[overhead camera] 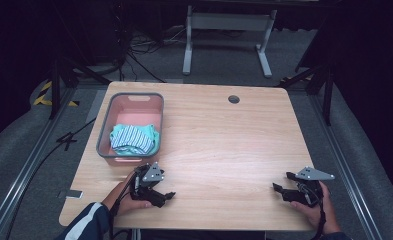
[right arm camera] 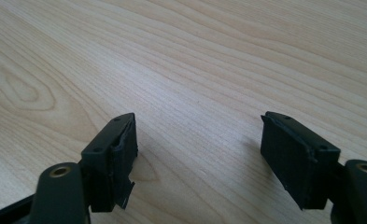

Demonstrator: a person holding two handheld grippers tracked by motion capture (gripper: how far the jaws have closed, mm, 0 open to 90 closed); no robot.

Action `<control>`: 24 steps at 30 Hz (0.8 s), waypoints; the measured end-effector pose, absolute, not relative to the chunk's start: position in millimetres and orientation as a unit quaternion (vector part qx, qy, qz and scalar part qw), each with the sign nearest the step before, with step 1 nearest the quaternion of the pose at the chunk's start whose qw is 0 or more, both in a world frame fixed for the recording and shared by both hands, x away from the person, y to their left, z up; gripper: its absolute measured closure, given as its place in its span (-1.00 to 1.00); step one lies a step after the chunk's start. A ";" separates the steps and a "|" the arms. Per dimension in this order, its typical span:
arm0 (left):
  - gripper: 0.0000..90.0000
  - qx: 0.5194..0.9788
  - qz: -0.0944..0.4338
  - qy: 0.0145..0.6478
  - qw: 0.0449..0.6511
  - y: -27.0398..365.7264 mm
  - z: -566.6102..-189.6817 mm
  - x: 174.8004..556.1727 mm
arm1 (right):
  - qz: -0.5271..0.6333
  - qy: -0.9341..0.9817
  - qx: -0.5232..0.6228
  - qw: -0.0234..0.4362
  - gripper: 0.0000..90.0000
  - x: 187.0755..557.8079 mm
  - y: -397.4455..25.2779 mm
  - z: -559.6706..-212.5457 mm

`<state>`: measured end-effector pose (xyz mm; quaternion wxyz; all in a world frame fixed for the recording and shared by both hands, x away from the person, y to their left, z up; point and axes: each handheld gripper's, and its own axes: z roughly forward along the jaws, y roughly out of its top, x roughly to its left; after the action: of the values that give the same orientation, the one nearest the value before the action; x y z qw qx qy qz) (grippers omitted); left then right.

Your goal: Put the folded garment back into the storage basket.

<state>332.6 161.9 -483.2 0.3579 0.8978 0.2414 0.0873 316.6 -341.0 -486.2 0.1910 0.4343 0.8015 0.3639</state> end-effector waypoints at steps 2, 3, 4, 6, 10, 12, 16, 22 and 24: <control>-0.71 0.898 0.087 0.241 0.359 161.9 -483.3 332.8 | 0.364 0.802 0.434 0.191 -0.38 316.6 -341.0 -486.2; -0.71 0.897 0.087 0.241 0.359 161.8 -483.3 332.8 | 0.364 0.801 0.434 0.191 -0.38 316.6 -341.0 -486.2; -0.71 0.898 0.087 0.241 0.358 161.8 -483.3 332.9 | 0.363 0.803 0.433 0.192 -0.38 316.7 -341.2 -486.2; -0.72 0.898 0.087 0.242 0.358 161.7 -483.3 332.9 | 0.364 0.802 0.434 0.191 -0.38 316.7 -341.0 -486.2; -0.72 0.898 0.086 0.242 0.358 161.7 -483.3 332.9 | 0.364 0.802 0.434 0.191 -0.38 316.7 -341.1 -486.2; -0.72 0.897 0.086 0.243 0.358 161.5 -483.3 332.9 | 0.364 0.802 0.434 0.191 -0.39 316.9 -341.1 -486.2; -0.72 0.897 0.086 0.242 0.359 161.6 -483.4 333.0 | 0.364 0.801 0.435 0.191 -0.39 317.7 -340.9 -486.3; -0.72 0.898 0.085 0.240 0.359 161.8 -483.4 333.6 | 0.364 0.801 0.435 0.190 -0.39 317.9 -340.8 -486.3; -0.72 0.898 0.085 0.239 0.359 161.9 -483.3 333.7 | 0.364 0.801 0.435 0.190 -0.39 317.9 -340.7 -486.2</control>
<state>333.7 161.9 -483.3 0.3586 0.8983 0.2391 0.0852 317.9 -340.7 -486.2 0.1902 0.4352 0.8012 0.3641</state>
